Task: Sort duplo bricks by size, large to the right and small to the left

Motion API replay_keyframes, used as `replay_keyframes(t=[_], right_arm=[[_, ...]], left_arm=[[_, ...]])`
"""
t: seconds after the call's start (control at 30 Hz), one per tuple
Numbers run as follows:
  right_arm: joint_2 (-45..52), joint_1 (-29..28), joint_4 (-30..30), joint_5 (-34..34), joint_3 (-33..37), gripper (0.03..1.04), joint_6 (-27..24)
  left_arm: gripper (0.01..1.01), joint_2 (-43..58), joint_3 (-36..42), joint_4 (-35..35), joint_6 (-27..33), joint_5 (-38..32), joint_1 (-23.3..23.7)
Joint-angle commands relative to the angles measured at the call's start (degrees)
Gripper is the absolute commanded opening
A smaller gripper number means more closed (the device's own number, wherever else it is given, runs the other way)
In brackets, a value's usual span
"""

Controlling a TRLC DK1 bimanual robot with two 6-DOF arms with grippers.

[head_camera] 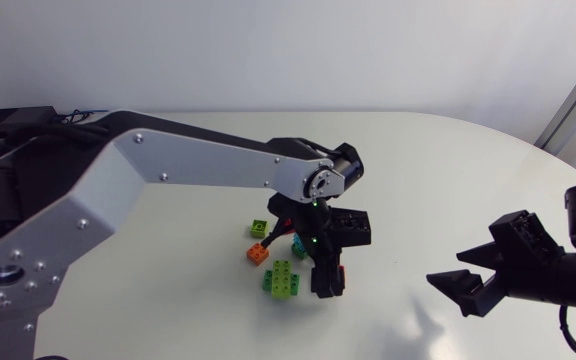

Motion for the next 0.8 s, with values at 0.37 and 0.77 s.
replay_keyframes(t=[0.37,0.77], right_arm=[[-0.49,-0.79,-1.28,-0.72,-0.27,1.0,-1.23],[9.88,15.73,4.96,4.9,7.91,0.99,9.14]], left_arm=[[0.105,-1.06,-2.4,0.05,-0.32,-2.28,-0.33],[0.107,-21.45,-13.29,-0.91,1.26,-2.02,10.13]])
